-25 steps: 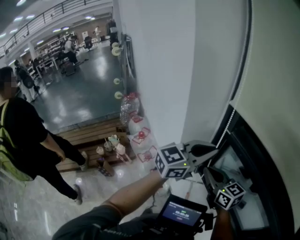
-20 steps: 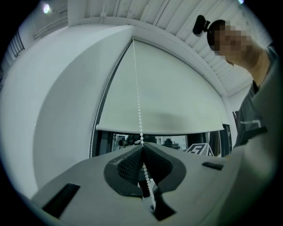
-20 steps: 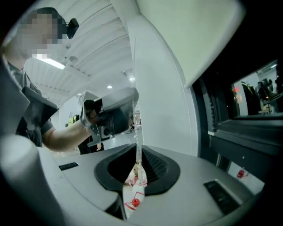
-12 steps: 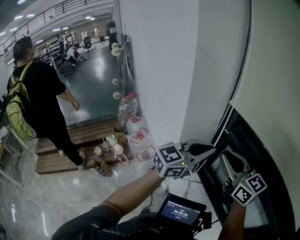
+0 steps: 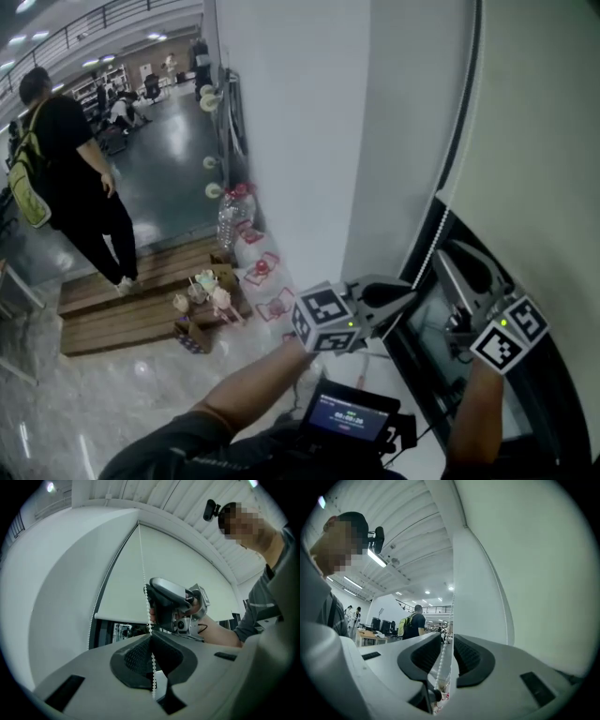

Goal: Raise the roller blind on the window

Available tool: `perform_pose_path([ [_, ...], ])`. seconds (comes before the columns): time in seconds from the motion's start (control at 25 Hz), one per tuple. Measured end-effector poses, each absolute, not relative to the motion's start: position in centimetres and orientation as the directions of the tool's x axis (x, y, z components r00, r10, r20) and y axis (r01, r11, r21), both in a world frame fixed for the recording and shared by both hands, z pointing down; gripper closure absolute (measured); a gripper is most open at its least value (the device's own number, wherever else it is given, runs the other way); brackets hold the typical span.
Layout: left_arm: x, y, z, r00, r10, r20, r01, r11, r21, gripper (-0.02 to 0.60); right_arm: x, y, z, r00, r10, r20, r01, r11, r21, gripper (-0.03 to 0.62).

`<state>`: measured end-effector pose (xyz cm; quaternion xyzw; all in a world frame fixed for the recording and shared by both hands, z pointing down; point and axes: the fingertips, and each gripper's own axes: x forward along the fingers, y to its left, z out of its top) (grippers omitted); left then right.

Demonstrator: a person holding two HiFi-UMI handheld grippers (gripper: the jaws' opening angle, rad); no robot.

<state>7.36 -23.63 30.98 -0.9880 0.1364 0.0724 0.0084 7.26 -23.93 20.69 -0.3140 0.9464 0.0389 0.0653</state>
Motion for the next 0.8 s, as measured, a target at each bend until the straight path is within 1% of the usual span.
perform_pose_path([
  [0.24, 7.4, -23.2, 31.2, 0.954, -0.255, -0.158, -0.259, -0.966, -0.001, 0.579, 5.6, -24.6, 20.2, -0.816, -0.570, -0.099, -0.577, 0.814, 0.066, 0.496],
  [0.28, 7.3, -23.1, 31.3, 0.954, -0.255, -0.158, -0.259, -0.966, -0.001, 0.578, 5.5, -24.6, 20.4, -0.819, -0.566, -0.097, -0.573, 0.817, 0.064, 0.541],
  [0.36, 7.3, -23.2, 31.4, 0.953, -0.258, -0.157, -0.260, -0.966, 0.006, 0.579, 5.5, -24.6, 20.7, -0.819, -0.565, -0.101, -0.572, 0.818, 0.054, 0.576],
  [0.6, 7.6, -24.0, 31.9, 0.953, -0.271, -0.139, -0.273, -0.962, 0.006, 0.579, 5.4, -25.4, 21.2, -0.820, -0.565, -0.088, -0.569, 0.822, 0.022, 0.591],
  [0.72, 7.7, -24.4, 34.0, 0.954, -0.283, -0.104, -0.282, -0.959, 0.022, 0.580, 5.5, -25.8, 22.9, -0.816, -0.574, -0.067, -0.575, 0.818, -0.004, 0.591],
  [0.8, 7.7, -24.6, 35.3, 0.956, -0.277, -0.097, -0.274, -0.961, 0.043, 0.580, 5.7, -26.0, 24.1, -0.814, -0.576, -0.076, -0.575, 0.817, -0.037, 0.592],
])
